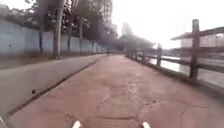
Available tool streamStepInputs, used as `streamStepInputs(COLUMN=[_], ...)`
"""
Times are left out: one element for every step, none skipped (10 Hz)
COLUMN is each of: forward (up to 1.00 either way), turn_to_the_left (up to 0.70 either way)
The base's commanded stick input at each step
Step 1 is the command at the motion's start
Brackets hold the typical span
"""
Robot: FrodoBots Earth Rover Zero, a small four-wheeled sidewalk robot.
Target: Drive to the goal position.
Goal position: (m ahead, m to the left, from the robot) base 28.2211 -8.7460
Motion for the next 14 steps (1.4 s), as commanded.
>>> streamStepInputs(forward=[0.70,0.70,0.70,0.70,0.70,0.70,0.70,0.70,0.70,0.70,0.70,0.70,0.70,0.70], turn_to_the_left=[0.00,0.00,0.00,0.00,0.00,0.00,0.00,0.00,0.00,0.00,0.00,0.00,0.00,0.00])
